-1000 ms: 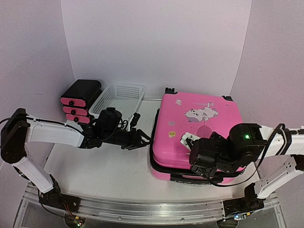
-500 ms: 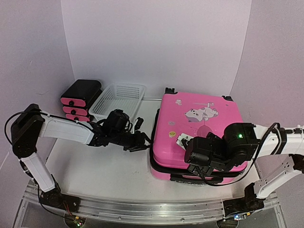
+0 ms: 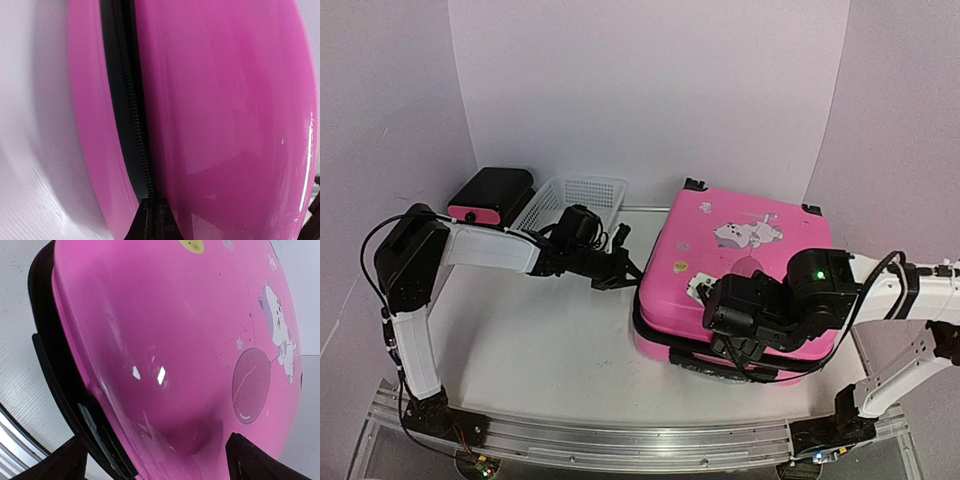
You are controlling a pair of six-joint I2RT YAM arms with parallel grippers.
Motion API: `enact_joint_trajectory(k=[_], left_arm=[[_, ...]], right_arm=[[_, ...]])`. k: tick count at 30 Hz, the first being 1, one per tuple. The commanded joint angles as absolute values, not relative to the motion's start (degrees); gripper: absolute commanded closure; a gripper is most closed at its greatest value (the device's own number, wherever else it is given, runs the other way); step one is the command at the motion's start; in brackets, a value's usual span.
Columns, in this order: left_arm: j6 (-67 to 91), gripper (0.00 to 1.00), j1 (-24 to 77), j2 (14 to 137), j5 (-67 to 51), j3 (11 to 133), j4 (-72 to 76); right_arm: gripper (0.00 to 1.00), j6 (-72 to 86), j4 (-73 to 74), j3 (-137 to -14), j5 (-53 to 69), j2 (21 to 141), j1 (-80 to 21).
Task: Open, take out, and arrange the luggage
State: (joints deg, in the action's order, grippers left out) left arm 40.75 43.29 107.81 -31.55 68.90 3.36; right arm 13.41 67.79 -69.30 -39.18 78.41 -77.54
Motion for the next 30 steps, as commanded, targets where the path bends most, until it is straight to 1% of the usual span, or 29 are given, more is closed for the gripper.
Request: enact_joint_trajectory(k=[1,6,9,10,12,17,19,21,24,30], left_arm=[[36.83,1.00,39.19,112.28,-27.79,77.20,6.23],[33.89,1.00,38.77,114.25,-26.90,81.63,4.18],[32.30,1.00,37.80,114.89,-27.58,84.51,1.61],[31.50,0.96,37.53,114.60,-27.61,85.12,0.60],[29.33,0.74,37.21,112.57,-25.77,85.40,-3.90],[23.11,0.50,37.18,104.37,-22.00,82.70,-13.35],[22.56,0.40,37.18,99.76,-21.20,79.44,-14.44],[22.78,0.35,37.18,96.03,-21.13,75.44,-14.50],[23.82,0.32,37.18,91.28,-21.71,70.38,-14.61],[26.07,0.30,37.18,86.04,-24.38,64.72,-14.63]], right_arm=[[0.02,11.64,65.92,-73.54,-39.88,79.66,-76.73],[0.02,10.55,65.79,-74.81,-41.53,82.61,-76.23],[0.02,9.77,65.93,-77.11,-41.67,86.37,-76.11],[0.02,9.68,66.35,-78.25,-41.89,87.91,-76.11],[0.02,9.54,67.96,-80.87,-43.43,91.32,-76.11],[0.02,10.18,75.61,-87.57,-48.80,100.20,-77.09],[0.02,11.91,80.51,-89.50,-52.82,104.62,-78.48],[0.02,15.24,86.56,-91.17,-57.07,108.60,-79.10],[0.02,21.36,94.51,-92.50,-62.71,113.46,-79.19],[0.02,21.37,92.54,-92.25,-62.36,115.02,-79.20]])
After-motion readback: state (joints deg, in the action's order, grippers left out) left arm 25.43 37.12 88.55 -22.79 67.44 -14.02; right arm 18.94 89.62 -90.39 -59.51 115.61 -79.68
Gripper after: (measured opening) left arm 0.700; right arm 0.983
